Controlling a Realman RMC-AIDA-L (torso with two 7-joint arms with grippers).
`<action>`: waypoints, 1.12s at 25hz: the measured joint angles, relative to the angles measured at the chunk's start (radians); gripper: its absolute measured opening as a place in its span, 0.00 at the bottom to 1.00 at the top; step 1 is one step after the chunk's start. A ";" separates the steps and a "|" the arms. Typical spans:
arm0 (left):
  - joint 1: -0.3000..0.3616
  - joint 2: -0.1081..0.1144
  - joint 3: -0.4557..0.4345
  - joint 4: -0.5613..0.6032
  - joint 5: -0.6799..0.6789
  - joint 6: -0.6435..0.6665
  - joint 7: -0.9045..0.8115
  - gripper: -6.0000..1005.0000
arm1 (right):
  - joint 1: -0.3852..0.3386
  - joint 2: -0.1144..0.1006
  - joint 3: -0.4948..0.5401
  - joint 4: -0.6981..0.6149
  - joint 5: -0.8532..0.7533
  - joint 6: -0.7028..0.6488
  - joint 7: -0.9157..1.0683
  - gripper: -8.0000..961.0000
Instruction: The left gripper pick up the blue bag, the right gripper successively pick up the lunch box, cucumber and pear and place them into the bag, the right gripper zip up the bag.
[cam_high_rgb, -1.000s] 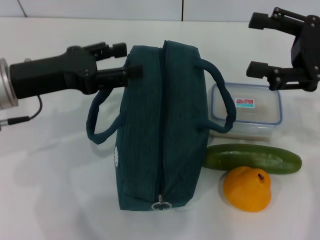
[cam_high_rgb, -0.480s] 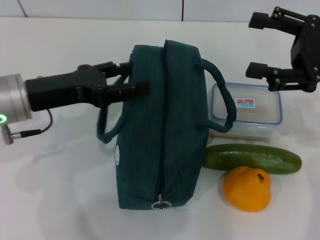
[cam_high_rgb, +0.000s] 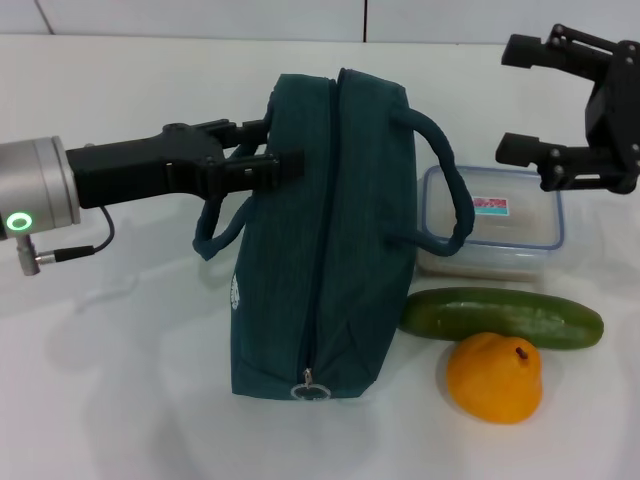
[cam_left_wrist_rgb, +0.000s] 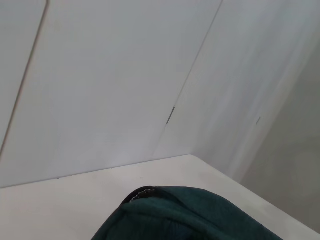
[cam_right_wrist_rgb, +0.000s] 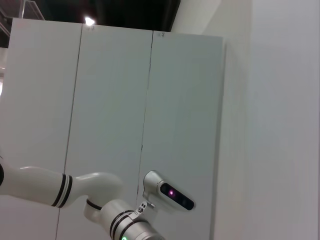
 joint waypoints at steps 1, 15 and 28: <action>0.000 0.000 0.000 -0.001 -0.001 0.000 0.000 0.83 | -0.002 0.000 0.000 0.000 0.000 0.000 0.000 0.91; -0.035 0.002 -0.027 -0.093 -0.012 -0.039 0.125 0.37 | -0.080 0.038 0.005 -0.012 0.026 0.049 0.004 0.91; -0.019 0.000 -0.051 -0.096 -0.067 -0.011 0.302 0.07 | -0.401 0.086 0.007 -0.351 0.390 0.266 -0.007 0.91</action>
